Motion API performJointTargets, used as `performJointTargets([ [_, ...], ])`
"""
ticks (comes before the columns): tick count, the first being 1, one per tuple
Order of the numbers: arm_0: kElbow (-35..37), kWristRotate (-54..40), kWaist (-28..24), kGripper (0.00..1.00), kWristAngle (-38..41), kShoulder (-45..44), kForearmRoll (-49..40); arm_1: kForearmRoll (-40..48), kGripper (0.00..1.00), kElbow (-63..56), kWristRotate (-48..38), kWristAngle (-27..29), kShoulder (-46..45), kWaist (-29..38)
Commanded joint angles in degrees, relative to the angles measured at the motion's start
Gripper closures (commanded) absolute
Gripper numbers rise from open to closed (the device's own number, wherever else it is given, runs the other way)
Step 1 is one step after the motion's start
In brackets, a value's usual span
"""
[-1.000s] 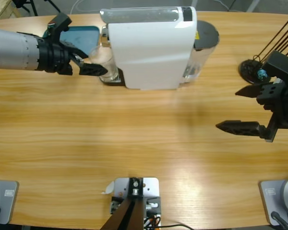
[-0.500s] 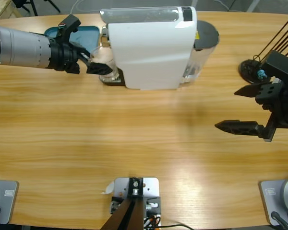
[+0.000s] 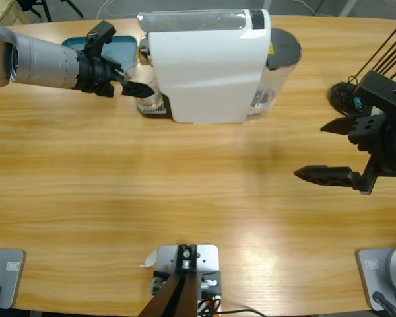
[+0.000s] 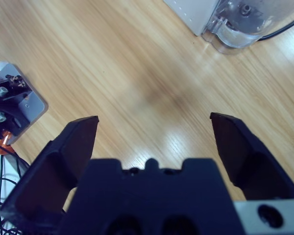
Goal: Pour coffee
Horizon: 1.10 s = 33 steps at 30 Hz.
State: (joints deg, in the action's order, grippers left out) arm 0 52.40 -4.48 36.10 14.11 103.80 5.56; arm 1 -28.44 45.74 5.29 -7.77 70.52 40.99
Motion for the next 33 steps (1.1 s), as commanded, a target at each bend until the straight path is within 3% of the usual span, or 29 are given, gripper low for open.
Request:
performJointTargets([
  [1, 1.93, -0.35, -0.77, 0.119, 1.62, 4.22, 0.78, 0.58, 0.000, -1.76, -0.02, -0.83, 1.64, 0.58],
  [9, 2.70, -0.28, -0.77, 0.119, 3.82, 6.13, 0.77, 0.58, 0.000, -1.77, -0.02, -0.76, 1.72, 0.58],
  [13, 2.70, -0.30, -0.77, 0.167, 3.82, 6.50, 0.77, 0.58, 0.000, -1.70, -0.02, -0.76, 1.72, 0.58],
  [14, 2.70, -0.28, -0.77, 0.234, 3.82, 6.50, 0.77, 0.59, 0.000, -1.70, -0.02, -0.76, 1.76, 0.58],
  [19, 2.56, -0.35, -0.77, 0.751, 3.82, 6.50, 0.77, 0.58, 0.000, -1.70, -0.02, -0.76, 1.86, 0.58],
  [20, 2.49, -0.35, -0.77, 0.773, 3.82, 6.45, 0.73, 0.58, 0.000, -1.70, -0.02, -0.76, 1.90, 0.58],
  [33, -2.34, 0.17, -1.37, 0.777, 1.61, -1.97, -0.94, 0.58, 0.000, -1.70, -0.02, -0.76, 1.90, 0.58],
])
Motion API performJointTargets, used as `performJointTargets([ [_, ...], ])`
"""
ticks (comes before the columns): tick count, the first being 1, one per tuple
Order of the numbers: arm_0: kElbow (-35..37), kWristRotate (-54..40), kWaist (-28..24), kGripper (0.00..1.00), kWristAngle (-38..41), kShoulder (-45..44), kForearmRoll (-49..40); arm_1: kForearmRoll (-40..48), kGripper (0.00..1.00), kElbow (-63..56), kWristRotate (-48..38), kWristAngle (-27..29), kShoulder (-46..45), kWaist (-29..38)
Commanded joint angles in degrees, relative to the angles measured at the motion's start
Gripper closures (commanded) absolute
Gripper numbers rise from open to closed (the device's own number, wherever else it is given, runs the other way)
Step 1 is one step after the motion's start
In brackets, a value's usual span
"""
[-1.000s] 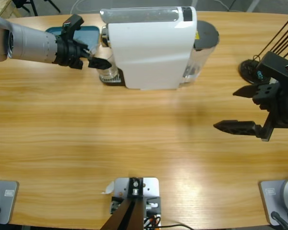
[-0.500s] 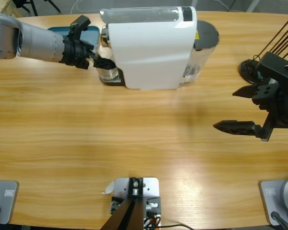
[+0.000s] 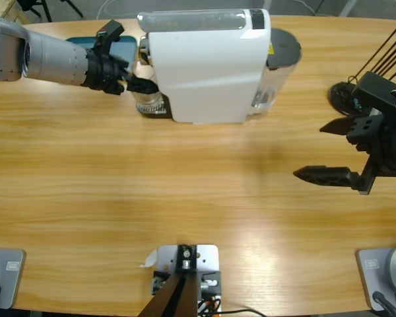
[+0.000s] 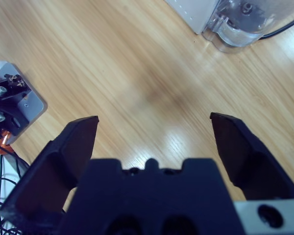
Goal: Pour coffee
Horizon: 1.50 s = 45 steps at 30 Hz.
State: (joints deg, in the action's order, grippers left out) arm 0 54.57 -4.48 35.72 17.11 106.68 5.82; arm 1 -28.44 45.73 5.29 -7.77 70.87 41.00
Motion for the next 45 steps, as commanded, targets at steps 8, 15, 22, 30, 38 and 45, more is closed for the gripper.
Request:
performJointTargets([
  [8, -5.00, 1.74, -10.65, 0.777, -3.42, -12.25, -4.72, 0.66, 0.000, -1.84, 0.15, -0.76, 1.37, 0.58],
  [15, -2.55, 5.06, -18.79, 0.775, -3.49, -6.56, -1.16, 0.75, 0.000, -1.97, 0.15, -0.76, 1.02, 0.58],
  [22, 0.28, 5.29, -21.67, 0.773, -3.49, 0.19, 2.25, 0.75, 0.000, -2.05, 0.15, -0.84, 0.58, 0.58],
  [30, 7.19, 5.45, -22.62, 0.773, -3.22, 5.98, 2.05, 0.75, 0.000, -2.05, 0.15, -0.84, 0.56, 0.58],
  [38, 8.24, 5.53, -23.24, 0.773, -3.43, 9.55, 1.56, 0.84, 0.000, -2.05, 0.15, -0.84, 0.67, 0.58],
  [45, 8.45, 5.53, -23.24, 0.773, -4.89, 11.64, 1.01, 0.84, 0.000, -2.12, 0.15, -0.84, 0.58, 0.58],
])
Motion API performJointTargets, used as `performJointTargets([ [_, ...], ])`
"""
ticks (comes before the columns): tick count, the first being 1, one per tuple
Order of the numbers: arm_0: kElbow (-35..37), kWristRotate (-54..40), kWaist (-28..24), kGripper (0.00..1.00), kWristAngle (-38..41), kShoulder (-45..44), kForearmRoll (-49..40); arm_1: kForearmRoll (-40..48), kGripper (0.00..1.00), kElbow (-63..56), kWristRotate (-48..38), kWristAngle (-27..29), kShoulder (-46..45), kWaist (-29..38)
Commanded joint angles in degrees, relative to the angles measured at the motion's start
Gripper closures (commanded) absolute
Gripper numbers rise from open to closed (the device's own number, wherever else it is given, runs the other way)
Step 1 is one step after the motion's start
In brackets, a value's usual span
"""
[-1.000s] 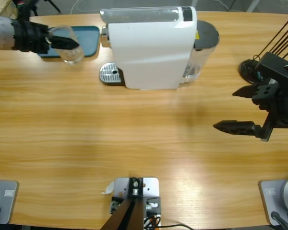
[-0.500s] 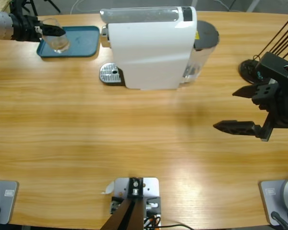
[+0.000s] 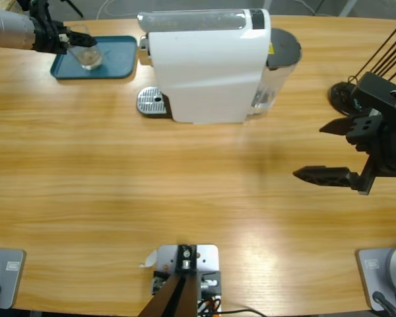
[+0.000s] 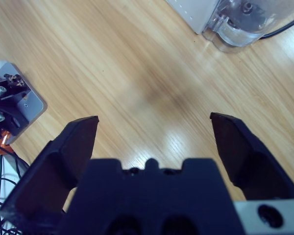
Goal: Pour coffee
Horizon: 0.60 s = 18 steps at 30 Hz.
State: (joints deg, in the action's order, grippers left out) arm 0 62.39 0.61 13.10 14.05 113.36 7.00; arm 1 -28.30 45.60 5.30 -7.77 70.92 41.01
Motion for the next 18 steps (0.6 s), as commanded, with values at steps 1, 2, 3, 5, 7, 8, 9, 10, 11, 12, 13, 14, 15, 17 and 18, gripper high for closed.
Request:
performJointTargets([
  [1, 0.62, 0.44, -0.62, 0.772, -1.90, 5.10, -0.23, 0.70, 0.000, -1.99, 0.15, -0.84, 0.54, 0.56],
  [2, 0.62, 0.44, -0.62, 0.768, -1.92, 5.12, -0.23, 0.70, 0.000, -1.99, 0.15, -0.84, 0.54, 0.56],
  [3, 0.61, 0.44, -0.62, 0.756, -1.92, 5.12, -0.23, 0.70, 0.000, -1.96, 0.15, -0.84, 0.54, 0.56],
  [5, 0.64, 0.44, -0.62, 0.440, -1.90, 5.29, -0.32, 0.70, 0.000, -1.94, 0.15, -0.84, 0.54, 0.56],
  [7, 1.13, 0.44, -0.71, 0.041, -1.90, 5.35, -1.32, 0.70, 0.000, -1.96, 0.15, -0.84, 0.54, 0.56],
  [8, 1.15, 0.44, -0.71, 0.032, -1.90, 5.29, -1.55, 0.70, 0.000, -1.98, 0.15, -0.84, 0.54, 0.56],
  [9, 1.22, 0.44, -0.71, 0.032, -1.85, 5.17, -1.92, 0.70, 0.000, -2.01, 0.15, -0.84, 0.54, 0.56],
  [10, 1.17, 0.44, -0.71, 0.032, -1.83, 4.84, -2.20, 0.70, 0.000, -1.96, 0.15, -0.84, 0.54, 0.56],
  [11, 1.08, 0.44, -0.71, 0.032, -1.85, 4.36, -2.38, 0.70, 0.000, -1.98, 0.15, -0.84, 0.54, 0.56],
  [12, 0.99, 0.44, -0.71, 0.032, -1.92, 3.78, -2.55, 0.70, 0.000, -2.01, 0.15, -0.84, 0.54, 0.56],
  [13, 0.97, 0.41, -0.71, 0.032, -1.92, 3.01, -2.74, 0.70, 0.000, -2.01, 0.15, -0.84, 0.54, 0.56],
  [14, 0.99, 0.36, -0.71, 0.032, -1.92, 2.32, -2.94, 0.70, 0.000, -2.01, 0.15, -0.84, 0.54, 0.56],
  [15, 1.06, 0.36, -0.71, 0.032, -1.92, 1.67, -3.29, 0.70, 0.000, -2.01, 0.15, -0.84, 0.54, 0.56],
  [17, 1.05, 0.39, -0.81, 0.032, -1.97, 0.27, -4.15, 0.70, 0.000, -2.01, 0.15, -0.84, 0.54, 0.56],
  [18, 0.96, 0.41, -0.87, 0.032, -2.38, -0.61, -4.73, 0.70, 0.000, -2.01, 0.15, -0.84, 0.56, 0.56],
])
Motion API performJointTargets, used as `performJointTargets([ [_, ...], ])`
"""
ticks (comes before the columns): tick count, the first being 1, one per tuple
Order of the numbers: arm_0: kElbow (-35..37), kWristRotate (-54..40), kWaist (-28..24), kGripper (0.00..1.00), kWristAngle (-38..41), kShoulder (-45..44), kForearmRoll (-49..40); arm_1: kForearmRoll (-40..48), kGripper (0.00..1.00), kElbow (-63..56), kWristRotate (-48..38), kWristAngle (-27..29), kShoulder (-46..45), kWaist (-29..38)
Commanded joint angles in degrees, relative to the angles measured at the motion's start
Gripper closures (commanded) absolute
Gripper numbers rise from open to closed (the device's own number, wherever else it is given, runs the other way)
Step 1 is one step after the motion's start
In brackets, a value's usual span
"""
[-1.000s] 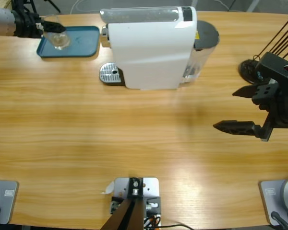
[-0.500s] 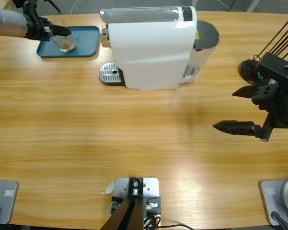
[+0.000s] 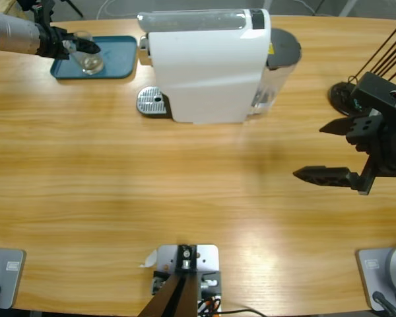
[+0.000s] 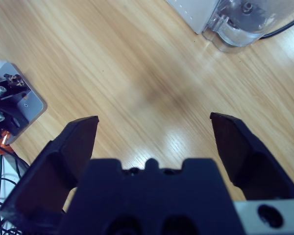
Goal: Pour coffee
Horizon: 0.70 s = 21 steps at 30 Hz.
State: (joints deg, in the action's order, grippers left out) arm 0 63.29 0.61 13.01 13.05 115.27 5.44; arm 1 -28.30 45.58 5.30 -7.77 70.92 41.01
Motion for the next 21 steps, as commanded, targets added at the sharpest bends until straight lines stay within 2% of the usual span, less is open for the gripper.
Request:
performJointTargets([
  [1, 0.06, 0.35, -0.79, 0.032, -1.91, -3.64, -4.09, 0.70, 0.000, -1.99, 0.15, -0.84, 0.63, 0.56],
  [5, -0.15, -0.17, -0.79, 0.032, -3.30, -11.08, -9.42, 0.79, 0.000, -1.99, 0.15, -0.84, 0.68, 0.56],
  [8, -1.31, -0.54, 0.12, 0.032, -2.79, -20.98, -15.74, 0.79, 0.000, -2.01, 0.15, -0.76, 0.84, 0.56],
  [11, -6.18, -0.56, 6.29, 0.032, -2.77, -32.26, -19.96, 0.79, 0.000, -2.06, 0.33, -0.76, 1.07, 0.56],
  [14, -16.71, 1.23, 16.15, 0.032, -3.95, -45.20, -20.26, 1.12, 0.000, -2.27, 0.33, -0.58, 1.07, 0.56],
  [17, -26.18, 3.96, 22.36, 0.035, -5.23, -53.55, -19.98, 1.37, 0.000, -2.48, 0.33, -0.56, 0.96, 0.56],
  [21, -28.13, 3.78, 23.64, 0.032, -6.59, -58.56, -19.51, 1.84, 0.000, -2.87, 0.68, -0.67, 0.86, 0.56],
])
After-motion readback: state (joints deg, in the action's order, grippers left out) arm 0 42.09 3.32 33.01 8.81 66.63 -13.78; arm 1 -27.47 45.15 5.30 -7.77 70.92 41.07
